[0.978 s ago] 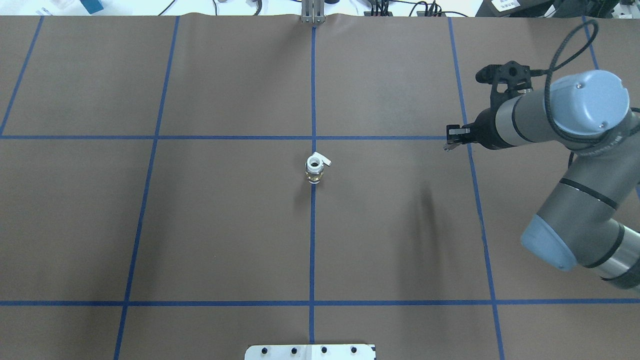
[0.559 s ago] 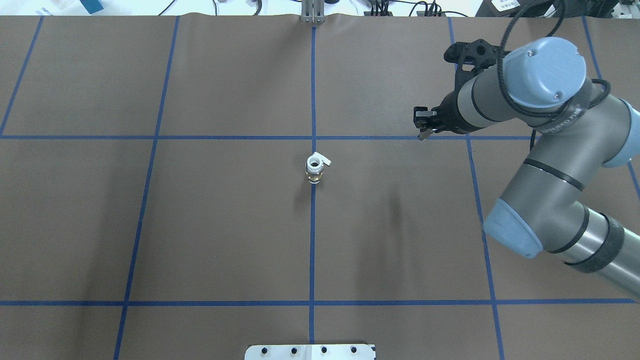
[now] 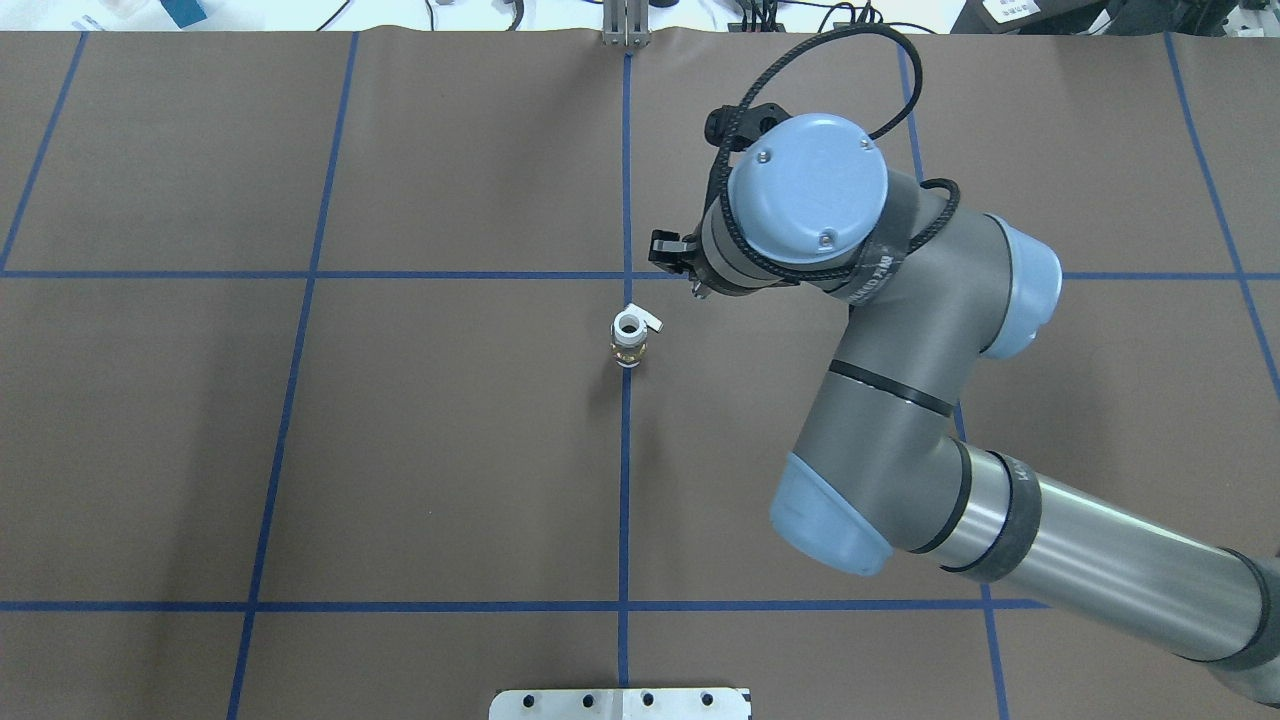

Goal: Assemble PPR valve and pipe with both arms
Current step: 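Carry the fitting with the right gripper above the valve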

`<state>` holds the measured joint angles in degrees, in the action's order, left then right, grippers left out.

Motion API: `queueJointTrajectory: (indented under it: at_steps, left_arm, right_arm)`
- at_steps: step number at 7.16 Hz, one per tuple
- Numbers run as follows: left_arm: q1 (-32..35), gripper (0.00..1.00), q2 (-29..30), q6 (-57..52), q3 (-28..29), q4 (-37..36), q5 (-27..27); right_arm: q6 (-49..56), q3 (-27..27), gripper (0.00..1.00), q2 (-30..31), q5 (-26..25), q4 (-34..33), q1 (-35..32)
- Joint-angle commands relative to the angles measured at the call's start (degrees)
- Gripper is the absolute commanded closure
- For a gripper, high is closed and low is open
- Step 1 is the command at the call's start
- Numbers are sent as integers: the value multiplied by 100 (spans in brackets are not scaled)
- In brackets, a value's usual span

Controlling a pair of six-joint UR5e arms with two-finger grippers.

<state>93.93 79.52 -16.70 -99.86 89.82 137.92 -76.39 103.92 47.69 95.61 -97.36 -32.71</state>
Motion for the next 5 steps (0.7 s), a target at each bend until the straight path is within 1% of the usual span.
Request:
queueJointTrajectory:
  at_steps: [1, 2, 3, 5]
  left_arm:
    - [-6, 0, -60, 0, -34, 9, 25]
    - [2, 0, -60, -9, -34, 9, 25]
    - [2, 0, -69, 0, -34, 9, 25]
    - [2, 0, -69, 0, -34, 9, 16]
  right_arm:
    - [-25, -475, 100, -645, -60, -661, 282]
    - [-25, -783, 100, -821, -78, -661, 318]
    - [-25, -977, 100, -997, -78, -661, 379]
    - [28, -1041, 100, -1077, -78, -635, 389]
